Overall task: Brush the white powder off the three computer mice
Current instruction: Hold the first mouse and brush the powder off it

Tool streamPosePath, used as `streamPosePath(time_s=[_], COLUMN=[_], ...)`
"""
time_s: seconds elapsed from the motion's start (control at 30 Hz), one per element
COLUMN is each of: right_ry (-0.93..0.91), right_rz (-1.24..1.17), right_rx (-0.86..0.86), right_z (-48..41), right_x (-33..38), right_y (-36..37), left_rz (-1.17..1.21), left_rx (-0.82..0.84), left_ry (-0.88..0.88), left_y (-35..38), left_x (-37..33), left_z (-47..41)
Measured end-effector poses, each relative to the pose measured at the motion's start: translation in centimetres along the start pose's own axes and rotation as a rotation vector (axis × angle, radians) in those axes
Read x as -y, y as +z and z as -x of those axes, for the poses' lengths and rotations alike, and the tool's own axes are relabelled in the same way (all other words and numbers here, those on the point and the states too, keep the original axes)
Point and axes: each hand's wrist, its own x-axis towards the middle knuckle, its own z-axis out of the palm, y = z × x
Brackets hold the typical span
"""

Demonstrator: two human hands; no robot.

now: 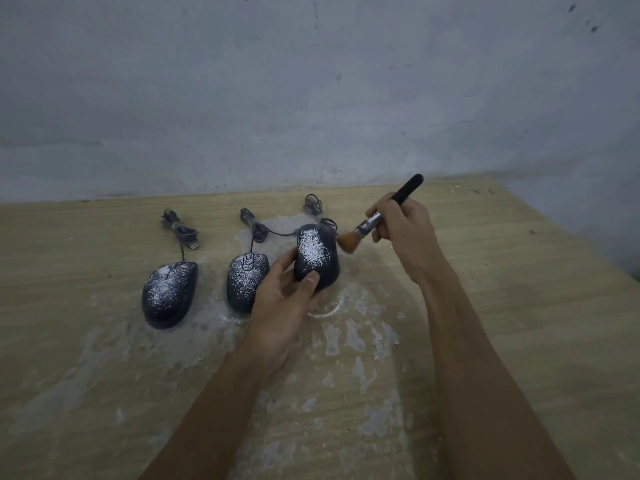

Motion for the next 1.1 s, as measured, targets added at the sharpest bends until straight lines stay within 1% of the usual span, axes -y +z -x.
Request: streamPosePath(time_s=[0.07, 0.1, 0.23, 0.3, 0.4, 0.5, 0.57, 0.63, 0.73, 0.8, 0.87, 0.9, 0.93, 1.0, 1.03, 1.1], right_ry=[0.015, 0.016, 0.017, 0.013, -0.001, 0.001, -0.006, -0.019, -0.008, 0.008, -0.003, -0.008, -0.012, -0.014, -0.015, -0.020], right_rz=[-0.057, -0.064, 0.036, 0.022, -0.060, 0.012, 0.030, -0.007, -0.045, 0.074, 0.215, 0.218, 0.170, 0.043, 0.023, 0.157], right_rx=[-0.045, -0.041, 0.082, 0.064, 0.007, 0.049, 0.014, -0.055, -0.026, -0.037, -0.138, -0.186, -0.206, -0.175, -0.137, -0.099], right_z=[-0.1, 0.0, 0.5, 0.3, 0.1, 0.3, 0.3, 0.0, -0.1, 0.0, 0.0, 0.0, -0.1, -0.2, -0.2, -0.1], right_x=[0.0, -0.1, 0.0, 0.1, 0.2, 0.2, 0.3, 0.4, 0.3, -0.3, -0.5, -0.4, -0.2, 0.3, 0.4, 0.2], right_y=[0.1, 0.3, 0.3, 0.3, 0.7, 0.9, 0.9, 1.0, 1.3, 1.5, 1.7, 1.7, 1.6, 1.5, 1.5, 1.6], left_rz=[-0.001, -0.001, 0.007, 0.015, 0.018, 0.004, -0.010, -0.023, -0.041, -0.055, -0.062, -0.066, -0.069, -0.065, -0.064, -0.071], left_rx=[-0.001, -0.001, -0.004, -0.008, -0.004, 0.006, 0.011, 0.023, 0.030, 0.031, 0.034, 0.036, 0.038, 0.038, 0.039, 0.041], left_ry=[-0.001, -0.001, -0.004, -0.010, -0.009, 0.000, 0.009, 0.021, 0.034, 0.040, 0.046, 0.048, 0.047, 0.044, 0.043, 0.045], left_y=[0.1, 0.1, 0.1, 0.1, 0.1, 0.1, 0.1, 0.1, 0.0, -0.1, -0.1, -0.1, -0.1, -0.1, -0.1, -0.1], left_x=[0.0, 0.0, -0.1, -0.1, -0.2, -0.2, -0.2, -0.1, 0.0, 0.1, 0.2, 0.2, 0.2, 0.2, 0.2, 0.1], left_z=[0.0, 0.0, 0.0, 0.0, 0.1, 0.2, 0.2, 0.1, 0.1, 0.1, 0.0, 0.0, 0.0, 0.0, 0.0, 0.0])
